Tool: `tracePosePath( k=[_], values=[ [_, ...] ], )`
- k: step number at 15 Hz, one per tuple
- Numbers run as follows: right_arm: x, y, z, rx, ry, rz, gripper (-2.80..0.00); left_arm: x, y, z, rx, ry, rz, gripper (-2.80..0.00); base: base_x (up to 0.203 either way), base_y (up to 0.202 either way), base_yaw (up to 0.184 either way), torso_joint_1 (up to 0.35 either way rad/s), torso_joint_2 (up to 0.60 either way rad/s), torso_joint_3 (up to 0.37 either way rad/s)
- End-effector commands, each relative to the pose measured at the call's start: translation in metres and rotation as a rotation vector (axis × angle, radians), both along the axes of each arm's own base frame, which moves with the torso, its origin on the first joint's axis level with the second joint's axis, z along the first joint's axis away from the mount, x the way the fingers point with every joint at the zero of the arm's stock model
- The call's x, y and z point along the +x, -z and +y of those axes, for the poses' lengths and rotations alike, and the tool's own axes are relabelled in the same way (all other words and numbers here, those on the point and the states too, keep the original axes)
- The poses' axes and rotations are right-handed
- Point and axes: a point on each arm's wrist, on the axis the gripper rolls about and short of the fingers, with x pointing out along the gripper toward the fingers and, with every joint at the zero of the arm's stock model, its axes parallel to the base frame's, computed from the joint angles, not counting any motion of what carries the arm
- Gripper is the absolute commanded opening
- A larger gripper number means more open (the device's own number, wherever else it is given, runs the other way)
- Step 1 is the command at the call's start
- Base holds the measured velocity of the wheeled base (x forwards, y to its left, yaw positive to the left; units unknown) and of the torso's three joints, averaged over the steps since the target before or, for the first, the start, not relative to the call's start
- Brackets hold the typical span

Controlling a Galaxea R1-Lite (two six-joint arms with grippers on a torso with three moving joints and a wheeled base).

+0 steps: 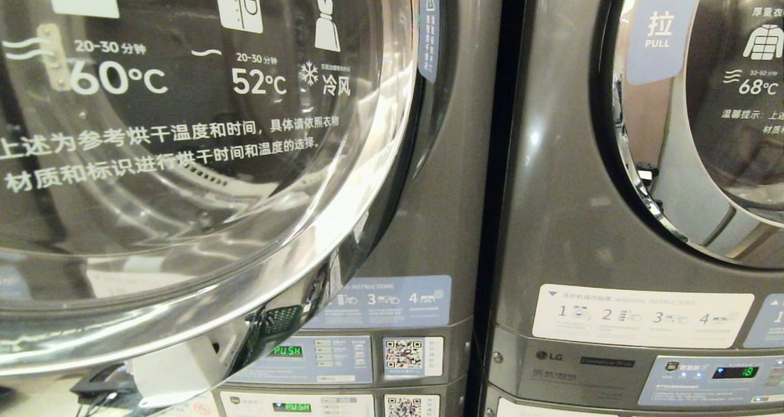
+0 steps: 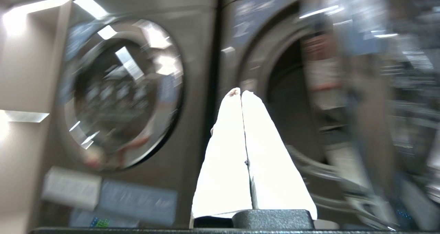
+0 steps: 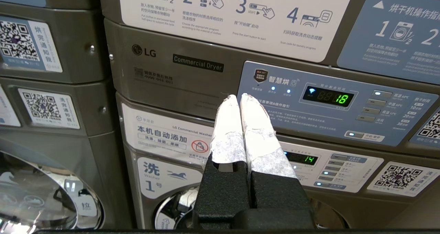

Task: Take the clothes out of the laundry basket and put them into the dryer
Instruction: Close the dryer

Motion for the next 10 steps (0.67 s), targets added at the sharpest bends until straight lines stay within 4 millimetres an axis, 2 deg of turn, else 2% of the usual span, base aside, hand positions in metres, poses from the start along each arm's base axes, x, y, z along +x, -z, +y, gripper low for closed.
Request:
tracePosePath(
  k=[1,3,4,6,10],
  values=[
    [0.002,-0.001,0.0,-0.001,-0.001,0.03,-2.8,-0.023,-0.005,-0.005,0.166,0.186,-0.005,-2.8,0.0,0.0,0.0,0.0,0.0,0.0],
    [0.004,-0.001,0.0,-0.001,-0.001,0.05,-2.8,-0.027,-0.01,-0.011,0.324,0.406,0.017,-2.8,0.0,0.0,0.0,0.0,0.0,0.0],
    [0.004,-0.001,0.0,-0.001,-0.001,0.059,-2.8,-0.021,-0.017,-0.014,0.364,0.513,0.049,-2.8,0.0,0.0,0.0,0.0,0.0,0.0],
    [0.003,-0.001,0.0,-0.001,-0.002,0.064,-2.8,0.002,-0.037,-0.015,0.352,0.587,0.109,-2.8,0.0,0.0,0.0,0.0,0.0,0.0],
    [0.003,-0.001,0.0,-0.001,-0.002,0.062,-2.8,0.06,-0.104,-0.015,0.306,0.63,0.147,-2.8,0.0,0.0,0.0,0.0,0.0,0.0]
  ],
)
